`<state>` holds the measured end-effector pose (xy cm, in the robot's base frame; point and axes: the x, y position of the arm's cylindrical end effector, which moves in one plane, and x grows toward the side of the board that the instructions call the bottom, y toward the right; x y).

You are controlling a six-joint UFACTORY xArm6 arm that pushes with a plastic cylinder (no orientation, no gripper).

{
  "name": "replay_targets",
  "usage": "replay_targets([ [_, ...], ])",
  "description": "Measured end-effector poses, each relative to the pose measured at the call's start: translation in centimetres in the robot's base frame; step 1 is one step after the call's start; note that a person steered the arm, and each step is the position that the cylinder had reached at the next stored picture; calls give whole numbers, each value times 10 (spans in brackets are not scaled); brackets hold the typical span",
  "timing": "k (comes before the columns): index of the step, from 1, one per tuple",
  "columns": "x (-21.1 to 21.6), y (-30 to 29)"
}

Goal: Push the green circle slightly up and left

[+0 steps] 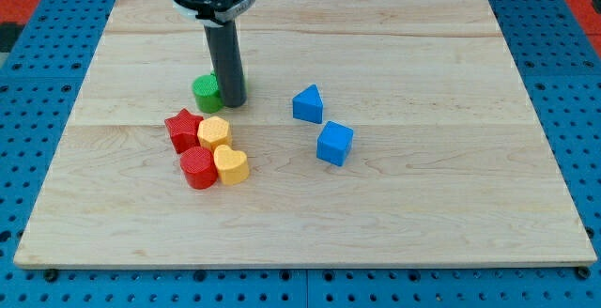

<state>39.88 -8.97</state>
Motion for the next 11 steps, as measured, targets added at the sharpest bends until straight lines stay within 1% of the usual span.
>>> replay_targets([
  [1,-21,-1],
  [2,-23,9],
  [3,0,14],
  [4,28,1],
  [5,10,-26],
  [6,-24,-26],
  [7,-31,-29],
  [9,-24,-72],
  [11,-37,-121],
])
